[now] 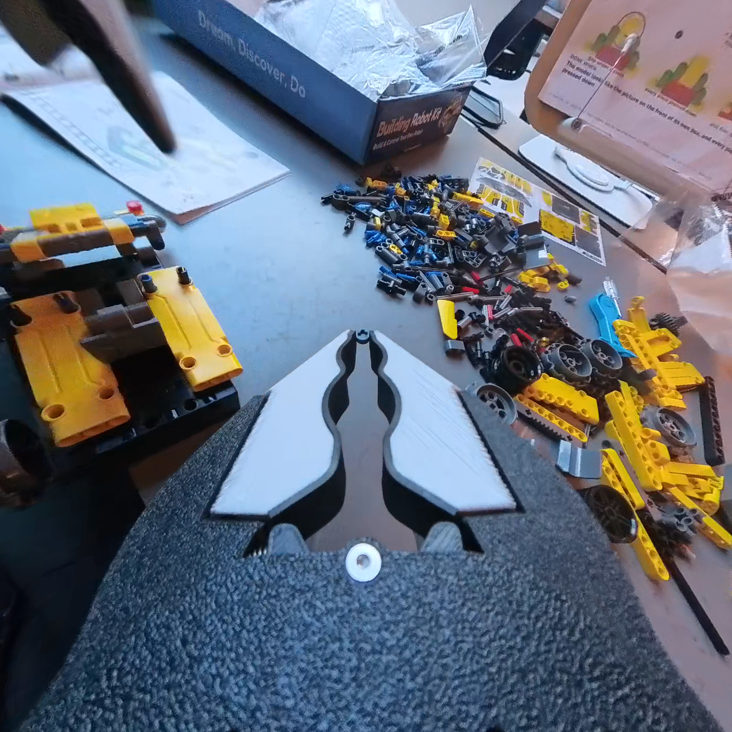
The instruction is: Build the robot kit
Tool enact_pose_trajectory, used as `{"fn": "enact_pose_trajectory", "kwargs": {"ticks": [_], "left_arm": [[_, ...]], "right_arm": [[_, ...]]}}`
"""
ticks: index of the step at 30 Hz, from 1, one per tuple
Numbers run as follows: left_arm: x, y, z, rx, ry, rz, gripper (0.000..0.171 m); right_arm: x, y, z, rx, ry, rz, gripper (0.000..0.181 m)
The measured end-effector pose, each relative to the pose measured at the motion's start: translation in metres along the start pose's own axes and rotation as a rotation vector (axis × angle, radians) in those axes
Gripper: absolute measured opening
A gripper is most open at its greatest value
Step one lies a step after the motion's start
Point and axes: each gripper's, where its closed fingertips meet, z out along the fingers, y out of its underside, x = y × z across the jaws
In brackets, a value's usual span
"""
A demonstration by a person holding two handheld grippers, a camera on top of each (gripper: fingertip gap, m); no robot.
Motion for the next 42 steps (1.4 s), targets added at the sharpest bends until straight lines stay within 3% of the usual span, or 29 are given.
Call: {"fn": "enact_pose_trajectory", "kwargs": {"ticks": [1, 3, 7, 8, 10, 12, 13, 16, 19, 21, 27, 35, 38, 42], "left_arm": [[0.018, -0.006, -0.013, 0.042, -0.011, 0.048, 0.076], [0.046, -0.020, -0.031, 0.146, -0.070, 0.126, 0.084], [0.067, 0.009, 0.002, 0.041, -0.284, 0.196, 0.090], [0.067, 0.023, 0.014, 0.010, -0.351, 0.235, 0.085], [0.046, 0.048, 0.023, -0.094, -0.614, 0.403, 0.074], [0.026, 0.058, 0.021, -0.165, -0.844, 0.626, 0.067], [0.021, 0.060, 0.023, -0.179, -0.894, 0.691, 0.066], [0.019, 0.068, 0.039, -0.219, -0.890, 0.720, 0.075], [0.018, 0.064, 0.043, -0.236, -0.893, 0.780, 0.067], [0.024, 0.052, 0.041, -0.212, -0.830, 0.750, 0.049], [0.006, 0.047, 0.042, -0.376, -0.818, 0.802, 0.051], [0.021, 0.029, 0.055, -0.255, -0.854, 0.867, 0.058], [0.017, 0.040, 0.064, -0.303, -0.777, 0.813, 0.030], [0.012, 0.038, 0.066, -0.350, -0.656, 0.707, 0.034]], "right_arm": [[0.001, -0.001, -0.001, 0.010, -0.002, 0.007, 0.006], [0.003, -0.004, -0.002, 0.029, -0.016, 0.028, 0.006], [0.005, -0.006, -0.003, 0.052, -0.034, 0.053, 0.006], [0.005, -0.007, -0.004, 0.061, -0.036, 0.051, 0.006], [0.004, -0.010, -0.007, 0.086, -0.039, 0.049, 0.006], [0.003, -0.012, -0.010, 0.102, -0.043, 0.056, 0.006], [0.003, -0.012, -0.011, 0.107, -0.048, 0.062, 0.006], [0.003, -0.014, -0.013, 0.122, -0.060, 0.070, 0.006], [0.000, -0.015, -0.014, 0.133, -0.078, 0.064, 0.006], [-0.003, -0.016, -0.015, 0.137, -0.096, 0.054, 0.006], [-0.008, -0.016, -0.019, 0.150, -0.112, 0.024, 0.006], [-0.005, -0.017, -0.023, 0.166, -0.133, 0.060, 0.006], [-0.006, -0.017, -0.023, 0.164, -0.137, 0.056, 0.006], [-0.006, -0.017, -0.023, 0.165, -0.148, 0.063, 0.006]]}}
